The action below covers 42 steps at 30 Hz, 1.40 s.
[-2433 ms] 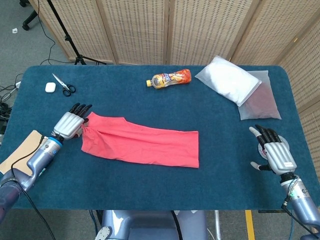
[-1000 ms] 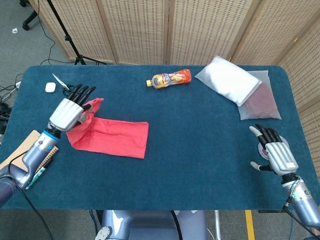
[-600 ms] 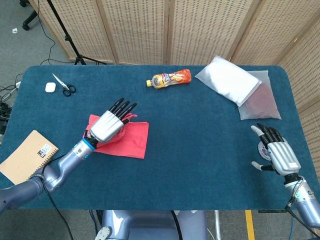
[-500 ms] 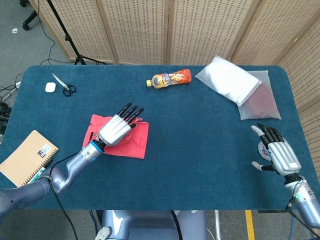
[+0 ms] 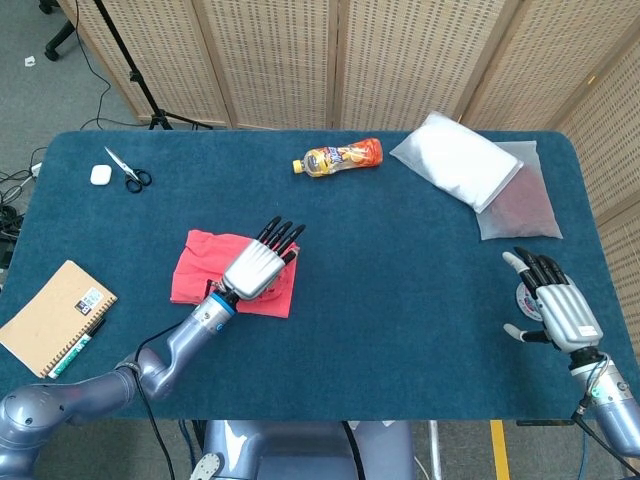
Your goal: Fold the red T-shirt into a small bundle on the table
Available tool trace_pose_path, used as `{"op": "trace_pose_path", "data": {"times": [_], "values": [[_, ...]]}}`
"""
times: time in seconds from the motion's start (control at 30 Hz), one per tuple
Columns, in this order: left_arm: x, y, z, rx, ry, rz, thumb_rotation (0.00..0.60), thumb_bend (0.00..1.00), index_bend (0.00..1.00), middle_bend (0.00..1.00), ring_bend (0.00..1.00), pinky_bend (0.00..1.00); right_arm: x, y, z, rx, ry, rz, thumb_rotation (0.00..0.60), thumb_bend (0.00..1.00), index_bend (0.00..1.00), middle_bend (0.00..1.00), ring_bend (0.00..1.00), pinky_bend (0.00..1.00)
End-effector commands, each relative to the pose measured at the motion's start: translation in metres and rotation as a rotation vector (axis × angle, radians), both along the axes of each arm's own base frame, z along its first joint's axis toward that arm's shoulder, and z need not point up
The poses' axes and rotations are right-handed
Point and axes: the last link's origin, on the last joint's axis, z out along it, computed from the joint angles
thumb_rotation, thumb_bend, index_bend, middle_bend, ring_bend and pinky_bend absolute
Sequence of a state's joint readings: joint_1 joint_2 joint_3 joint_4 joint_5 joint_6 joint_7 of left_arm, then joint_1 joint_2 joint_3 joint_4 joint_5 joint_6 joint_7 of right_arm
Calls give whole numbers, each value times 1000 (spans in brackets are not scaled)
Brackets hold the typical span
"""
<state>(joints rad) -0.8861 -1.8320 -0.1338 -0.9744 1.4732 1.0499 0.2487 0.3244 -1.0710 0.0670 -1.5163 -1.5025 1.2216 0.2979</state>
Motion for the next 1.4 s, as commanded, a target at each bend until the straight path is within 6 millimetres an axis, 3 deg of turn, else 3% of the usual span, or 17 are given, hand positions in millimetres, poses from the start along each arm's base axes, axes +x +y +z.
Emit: {"op": "trace_pose_path", "data": {"times": [0.03, 0.27, 0.47, 0.63, 0.7, 0.77, 0.9, 1.2, 1.4], "values": [[9, -3, -3, -32, -95, 75, 600, 16, 0, 0, 0, 0, 0, 0, 0, 1, 1, 0, 600, 181, 0, 0, 0, 0], [20, -7, 23, -84, -286, 119, 600, 0, 0, 0, 0, 0, 0, 1, -2, 9, 6, 0, 600, 182, 0, 0, 0, 0], [12, -12, 60, -161, -318, 137, 600, 0, 0, 0, 0, 0, 1, 2, -3, 12, 8, 2, 600, 182, 0, 0, 0, 0], [-16, -27, 80, -230, -251, 142, 600, 0, 223, 0, 0, 0, 1, 2, -2, 11, 7, 5, 600, 182, 0, 0, 0, 0], [-30, -35, 84, -256, -224, 151, 600, 0, 263, 0, 0, 0, 1, 2, -2, 10, 7, 4, 600, 182, 0, 0, 0, 0], [-46, -44, 85, -263, -180, 154, 600, 0, 281, 0, 0, 0, 1, 2, -2, 11, 8, 4, 600, 182, 0, 0, 0, 0], [-61, -51, 80, -265, -154, 154, 600, 3, 314, 0, 0, 0, 2, 3, -4, 17, 10, 6, 600, 183, 0, 0, 0, 0], [-70, -55, 51, -261, -205, 175, 600, 90, 401, 0, 0, 0, 1, 2, -4, 17, 12, 2, 600, 182, 0, 0, 0, 0], [-74, -56, 45, -255, -237, 197, 600, 117, 435, 0, 0, 0, 0, 1, -4, 18, 11, 1, 600, 182, 0, 0, 0, 0]]}}
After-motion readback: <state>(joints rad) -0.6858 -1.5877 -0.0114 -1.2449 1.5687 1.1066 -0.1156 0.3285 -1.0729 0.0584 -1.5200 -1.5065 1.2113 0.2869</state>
